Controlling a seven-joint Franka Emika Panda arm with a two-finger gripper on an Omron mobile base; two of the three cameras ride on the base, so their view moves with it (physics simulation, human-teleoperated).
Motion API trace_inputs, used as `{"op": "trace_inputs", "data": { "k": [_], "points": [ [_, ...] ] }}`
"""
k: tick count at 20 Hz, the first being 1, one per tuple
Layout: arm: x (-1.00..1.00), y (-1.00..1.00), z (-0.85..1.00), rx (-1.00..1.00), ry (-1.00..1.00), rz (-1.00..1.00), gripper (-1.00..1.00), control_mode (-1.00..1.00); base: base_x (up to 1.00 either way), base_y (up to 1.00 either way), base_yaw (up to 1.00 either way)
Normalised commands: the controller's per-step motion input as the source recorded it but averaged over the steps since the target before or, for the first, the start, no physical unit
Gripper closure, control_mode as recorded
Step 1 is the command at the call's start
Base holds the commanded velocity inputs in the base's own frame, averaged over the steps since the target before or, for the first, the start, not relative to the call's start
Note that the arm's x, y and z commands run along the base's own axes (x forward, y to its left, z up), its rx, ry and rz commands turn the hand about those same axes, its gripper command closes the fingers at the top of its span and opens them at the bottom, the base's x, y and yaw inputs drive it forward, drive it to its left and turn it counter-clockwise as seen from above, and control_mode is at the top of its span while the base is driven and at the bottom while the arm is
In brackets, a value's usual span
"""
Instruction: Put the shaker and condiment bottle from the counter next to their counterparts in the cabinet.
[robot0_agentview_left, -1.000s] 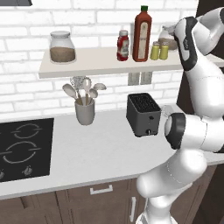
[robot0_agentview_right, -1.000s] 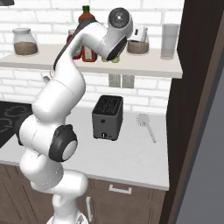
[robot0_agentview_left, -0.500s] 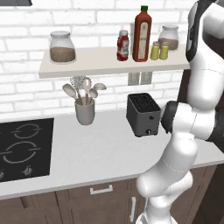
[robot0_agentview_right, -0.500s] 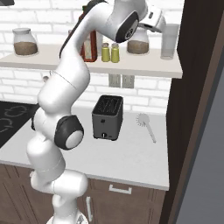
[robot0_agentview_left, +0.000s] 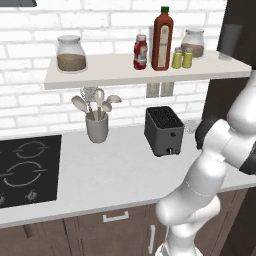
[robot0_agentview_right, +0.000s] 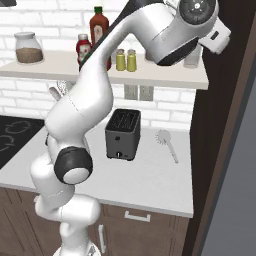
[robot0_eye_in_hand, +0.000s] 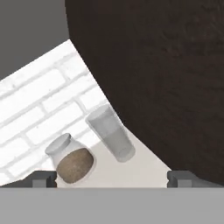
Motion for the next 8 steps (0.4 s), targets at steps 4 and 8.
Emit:
{"op": "trace_inputs", "data": {
  "k": [4,8],
  "points": [
    [-1.0,-0.67,0.0,0.34,-0.43,0.05,-1.0,-1.0,0.0,0.0,0.0],
    [-1.0,-0.54,0.1,0.34,-0.48,0.06,-1.0,-1.0,0.0,0.0,0.0]
  ]
}}
